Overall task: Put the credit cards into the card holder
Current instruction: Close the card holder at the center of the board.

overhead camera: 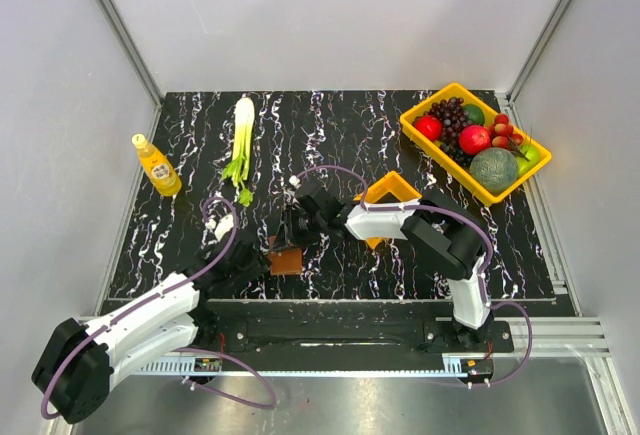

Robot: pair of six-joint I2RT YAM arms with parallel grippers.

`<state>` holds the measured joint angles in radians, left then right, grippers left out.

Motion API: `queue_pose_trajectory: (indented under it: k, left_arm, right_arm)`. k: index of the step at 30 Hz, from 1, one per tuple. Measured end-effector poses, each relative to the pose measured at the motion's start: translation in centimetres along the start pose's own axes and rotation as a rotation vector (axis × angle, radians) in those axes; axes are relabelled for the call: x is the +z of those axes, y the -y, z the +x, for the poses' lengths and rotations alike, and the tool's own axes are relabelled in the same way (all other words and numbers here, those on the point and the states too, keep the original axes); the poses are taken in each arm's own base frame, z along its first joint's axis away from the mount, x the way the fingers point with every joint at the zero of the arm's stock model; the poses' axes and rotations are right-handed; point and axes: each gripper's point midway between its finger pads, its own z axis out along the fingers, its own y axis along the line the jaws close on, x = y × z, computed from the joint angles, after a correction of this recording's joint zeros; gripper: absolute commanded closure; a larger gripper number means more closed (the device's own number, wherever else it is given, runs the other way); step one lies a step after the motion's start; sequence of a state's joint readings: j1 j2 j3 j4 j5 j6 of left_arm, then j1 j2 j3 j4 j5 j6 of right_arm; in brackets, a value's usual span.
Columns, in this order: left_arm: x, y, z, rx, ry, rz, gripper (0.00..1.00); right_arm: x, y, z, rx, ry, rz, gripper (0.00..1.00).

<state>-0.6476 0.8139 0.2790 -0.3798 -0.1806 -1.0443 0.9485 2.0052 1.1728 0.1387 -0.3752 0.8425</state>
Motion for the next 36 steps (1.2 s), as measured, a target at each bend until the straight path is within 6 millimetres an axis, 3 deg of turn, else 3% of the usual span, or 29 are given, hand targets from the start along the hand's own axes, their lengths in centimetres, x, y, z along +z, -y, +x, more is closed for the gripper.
queue_pose_trajectory:
  k: [12, 21, 24, 27, 31, 36]
  left_arm:
    - [0.03, 0.00, 0.00, 0.001, -0.002, -0.003, 0.65]
    - [0.03, -0.01, -0.01, 0.001, -0.002, -0.004, 0.65]
    - [0.03, -0.01, -0.01, 0.001, -0.002, -0.004, 0.65]
    - [0.03, -0.01, -0.01, 0.001, -0.002, -0.004, 0.65]
    - [0.03, -0.02, 0.00, 0.001, -0.002, -0.004, 0.65]
    - [0.05, 0.00, -0.01, 0.002, -0.004, -0.008, 0.65]
  right_arm:
    - [-0.13, -0.15, -0.03, -0.001, 0.001, -0.003, 0.84]
    - [-0.14, -0.18, 0.00, -0.001, -0.001, -0.004, 0.82]
    - [-0.14, -0.17, 0.02, -0.001, -0.002, -0.004, 0.94]
    - [-0.14, -0.19, 0.01, -0.001, -0.002, -0.005, 0.84]
    - [-0.15, -0.15, 0.03, -0.001, -0.002, -0.003, 0.80]
    - [-0.15, -0.15, 0.03, -0.001, -0.002, -0.003, 0.84]
